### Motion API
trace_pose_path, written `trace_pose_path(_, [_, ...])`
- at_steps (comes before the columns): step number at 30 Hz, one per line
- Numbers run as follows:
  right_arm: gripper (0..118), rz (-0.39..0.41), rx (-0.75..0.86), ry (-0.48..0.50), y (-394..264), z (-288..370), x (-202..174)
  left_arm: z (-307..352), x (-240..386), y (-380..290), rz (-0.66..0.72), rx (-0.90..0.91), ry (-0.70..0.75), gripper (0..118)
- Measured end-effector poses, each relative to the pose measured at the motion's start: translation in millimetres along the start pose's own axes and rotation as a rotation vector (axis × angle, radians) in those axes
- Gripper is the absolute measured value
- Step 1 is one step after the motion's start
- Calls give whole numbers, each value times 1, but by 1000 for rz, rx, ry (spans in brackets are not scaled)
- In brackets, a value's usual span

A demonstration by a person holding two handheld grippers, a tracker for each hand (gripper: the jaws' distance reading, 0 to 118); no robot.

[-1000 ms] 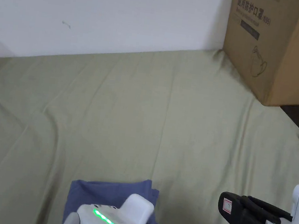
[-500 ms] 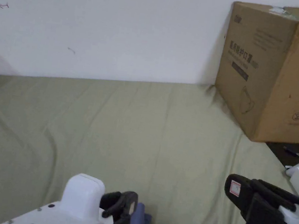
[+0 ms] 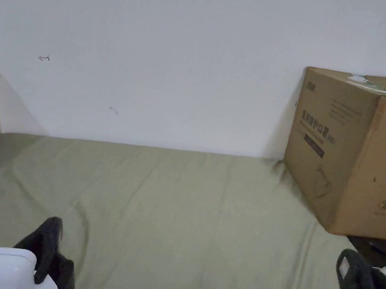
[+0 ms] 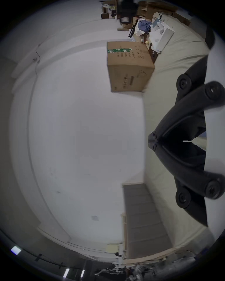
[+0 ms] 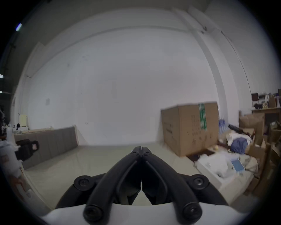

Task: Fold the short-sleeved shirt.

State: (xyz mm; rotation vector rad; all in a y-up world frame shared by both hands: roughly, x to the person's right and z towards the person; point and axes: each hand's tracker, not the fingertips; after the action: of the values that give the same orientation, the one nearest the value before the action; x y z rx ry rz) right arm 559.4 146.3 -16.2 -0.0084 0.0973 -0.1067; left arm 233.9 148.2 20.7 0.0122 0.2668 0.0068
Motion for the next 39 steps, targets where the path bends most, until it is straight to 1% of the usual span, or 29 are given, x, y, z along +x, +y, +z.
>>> trace_pose_path(1, [0,23,-3,-53,-13,3,0,0,-1,-8,5,-29,5,0])
trace_pose_path(2, [0,29,15,-63,-21,6,2,2,-2,-14,5,-32,4,0])
trace_pose_path(3, [0,33,30,-49,-27,12,3,5,-1,-19,-6,-20,1,0])
trace_pose_path(5, [0,109,25,-83,-34,14,-1,10,0,-26,-40,-24,-7,0])
trace_pose_path(6, [0,134,5,-81,-37,13,-1,11,1,-28,-56,-26,-9,0])
trace_pose_path(10, [0,64,0,-88,-33,13,4,10,3,-32,-66,-54,-11,0])
trace_pose_path(13, [0,68,3,-90,-30,13,4,9,2,-30,-40,-54,-1,0])
trace_pose_path(15, [0,66,11,-91,-25,13,3,10,-2,-29,-8,-48,-35,0])
trace_pose_path(17, [0,33,22,-83,-15,10,1,8,-4,-28,-18,-51,-18,0])
trace_pose_path(18, [0,12,33,-67,-7,8,-2,8,-5,-27,-24,-50,-10,0])
trace_pose_path(19, [0,5,54,-29,1,4,-7,8,-9,-25,-24,-50,-9,0])
trace_pose_path(21, [0,30,58,64,13,-11,-19,5,-17,-23,-7,-71,-27,0])
trace_pose_path(23, [0,60,-62,222,19,-40,-37,0,-26,-24,21,-133,-51,0])
trace_pose_path(24, [0,68,-181,314,15,-62,-48,-5,-32,-26,42,-181,-70,0])
trace_pose_path(26, [0,119,-519,427,-8,-111,-74,-12,-42,-36,92,-257,-73,0])
trace_pose_path(28, [0,197,-864,470,-49,-150,-97,-17,-53,-49,121,-293,-54,0])
trace_pose_path(29, [0,190,-981,489,-73,-163,-101,-19,-58,-55,134,-316,-51,0])
trace_pose_path(30, [0,169,-1054,485,-102,-176,-104,-23,-63,-62,159,-347,-66,0])
trace_pose_path(32, [0,125,-1146,421,-146,-190,-103,-31,-77,-73,247,-419,-114,0])
trace_pose_path(34, [0,113,-1228,369,-176,-193,-99,-47,-88,-81,305,-490,-139,0])
trace_pose_path(36, [0,145,-1253,379,-196,-194,-100,-71,-101,-91,312,-586,-189,0])
trace_pose_path(39, [0,166,-1220,410,-194,-194,-101,-122,-113,-110,391,-787,-396,0])
